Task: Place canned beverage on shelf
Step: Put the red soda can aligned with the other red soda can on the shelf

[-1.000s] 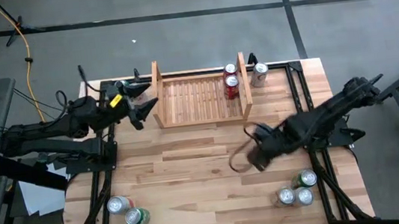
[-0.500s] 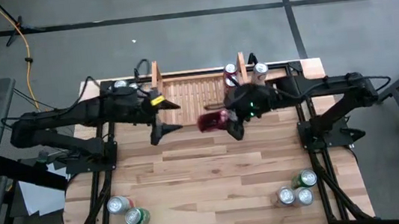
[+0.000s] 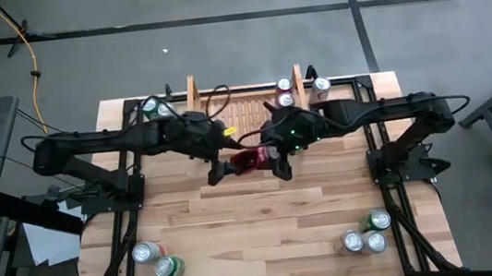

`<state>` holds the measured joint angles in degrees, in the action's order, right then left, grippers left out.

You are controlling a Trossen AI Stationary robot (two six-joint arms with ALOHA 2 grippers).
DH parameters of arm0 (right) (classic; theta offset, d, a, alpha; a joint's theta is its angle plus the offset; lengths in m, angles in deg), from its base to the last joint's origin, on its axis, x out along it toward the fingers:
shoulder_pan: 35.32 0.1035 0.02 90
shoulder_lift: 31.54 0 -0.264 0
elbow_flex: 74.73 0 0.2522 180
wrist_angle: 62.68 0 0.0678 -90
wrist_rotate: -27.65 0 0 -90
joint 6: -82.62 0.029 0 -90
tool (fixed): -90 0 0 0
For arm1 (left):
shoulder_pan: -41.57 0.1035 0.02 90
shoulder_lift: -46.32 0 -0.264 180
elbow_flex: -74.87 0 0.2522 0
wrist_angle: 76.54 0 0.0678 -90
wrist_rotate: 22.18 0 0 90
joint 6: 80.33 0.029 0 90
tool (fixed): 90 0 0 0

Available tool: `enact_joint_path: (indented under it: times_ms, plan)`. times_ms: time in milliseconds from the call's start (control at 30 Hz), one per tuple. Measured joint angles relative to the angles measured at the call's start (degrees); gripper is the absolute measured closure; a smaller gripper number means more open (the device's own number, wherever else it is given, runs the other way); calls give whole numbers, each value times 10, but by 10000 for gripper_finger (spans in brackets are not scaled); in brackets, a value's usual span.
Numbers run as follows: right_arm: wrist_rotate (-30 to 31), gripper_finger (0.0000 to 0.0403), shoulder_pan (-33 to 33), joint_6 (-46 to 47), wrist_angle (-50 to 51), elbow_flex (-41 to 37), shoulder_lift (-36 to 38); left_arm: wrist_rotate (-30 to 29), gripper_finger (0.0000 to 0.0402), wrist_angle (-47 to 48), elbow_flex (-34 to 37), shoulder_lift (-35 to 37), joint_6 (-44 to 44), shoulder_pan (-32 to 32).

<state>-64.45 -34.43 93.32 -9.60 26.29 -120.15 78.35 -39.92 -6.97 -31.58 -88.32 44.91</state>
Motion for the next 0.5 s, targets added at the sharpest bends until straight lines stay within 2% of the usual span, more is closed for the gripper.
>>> enact_joint_path:
  times_ms: [200, 400, 500]
  plan:
    - [-10, 114, 1, -31, -21, 0, -8, 43, 66, -13, 0, -32, -14, 0]
    - [-4, 114, -1, -33, -40, 0, -8, 42, 68, -14, 0, -41, -5, 0]
    - [-5, 114, 0, -33, -35, 0, -7, 41, 84, -19, 0, -40, -1, 0]
